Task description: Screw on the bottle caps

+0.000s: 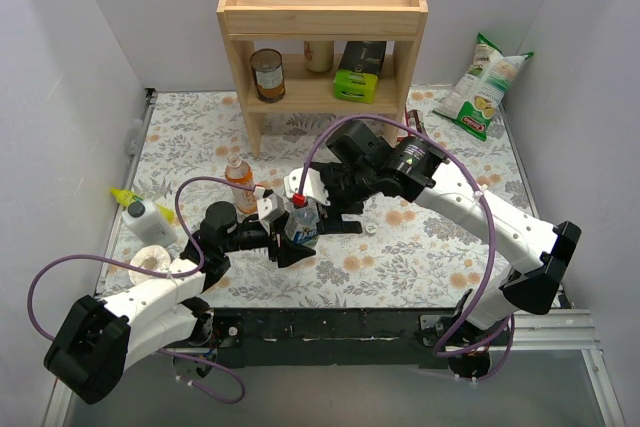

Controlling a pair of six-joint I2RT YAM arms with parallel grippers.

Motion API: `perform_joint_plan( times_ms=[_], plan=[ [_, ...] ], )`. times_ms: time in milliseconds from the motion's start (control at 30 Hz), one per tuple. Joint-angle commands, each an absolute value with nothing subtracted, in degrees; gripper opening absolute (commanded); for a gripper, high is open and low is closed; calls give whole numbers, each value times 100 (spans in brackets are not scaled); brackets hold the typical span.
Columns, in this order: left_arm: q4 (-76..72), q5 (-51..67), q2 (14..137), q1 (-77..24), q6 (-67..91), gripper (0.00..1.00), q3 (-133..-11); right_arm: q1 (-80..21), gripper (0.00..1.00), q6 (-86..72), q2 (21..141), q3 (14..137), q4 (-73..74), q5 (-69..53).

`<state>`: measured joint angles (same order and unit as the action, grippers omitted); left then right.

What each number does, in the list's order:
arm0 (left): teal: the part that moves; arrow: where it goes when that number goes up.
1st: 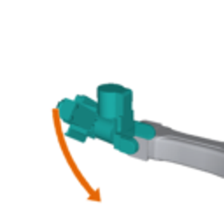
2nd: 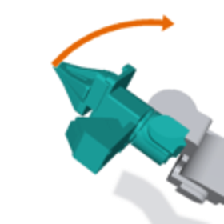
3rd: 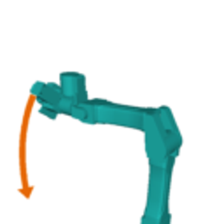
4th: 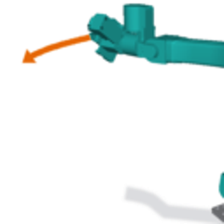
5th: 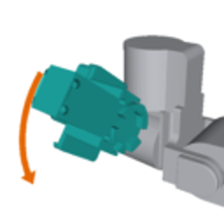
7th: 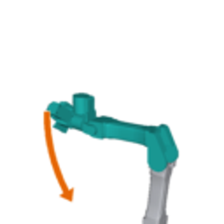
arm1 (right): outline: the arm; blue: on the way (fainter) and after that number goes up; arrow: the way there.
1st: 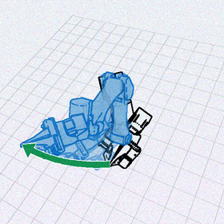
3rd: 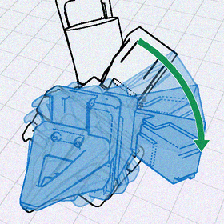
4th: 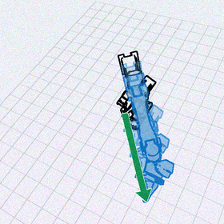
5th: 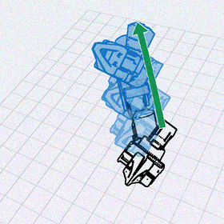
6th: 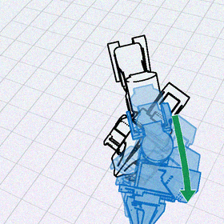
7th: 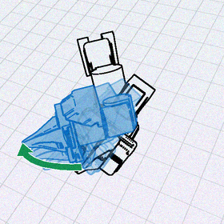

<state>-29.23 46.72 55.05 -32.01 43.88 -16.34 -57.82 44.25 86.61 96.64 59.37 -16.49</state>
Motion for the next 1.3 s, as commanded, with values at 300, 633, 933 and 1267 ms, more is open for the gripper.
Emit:
perform_joint_plan(
  times_ms=[300, 633, 933, 1267],
  plan=[
    [-3121, 4342, 5353, -3067, 4325, 0, -1652, -5749, 88, 4307, 8271, 9535, 6680, -1688],
    [-2619, 4869, 5467, -3094, 3718, 0, -1819, -4913, 96, 4201, 8921, 11066, 6260, -2777],
    [-2443, 5036, 5537, -3120, 3542, 0, -2013, -5308, 98, 4456, 8965, 10635, 6020, -3190],
    [-2742, 4826, 5563, -3103, 3832, 0, -1986, -5414, 98, 4500, 8860, 10398, 6214, -3261]
  ],
)
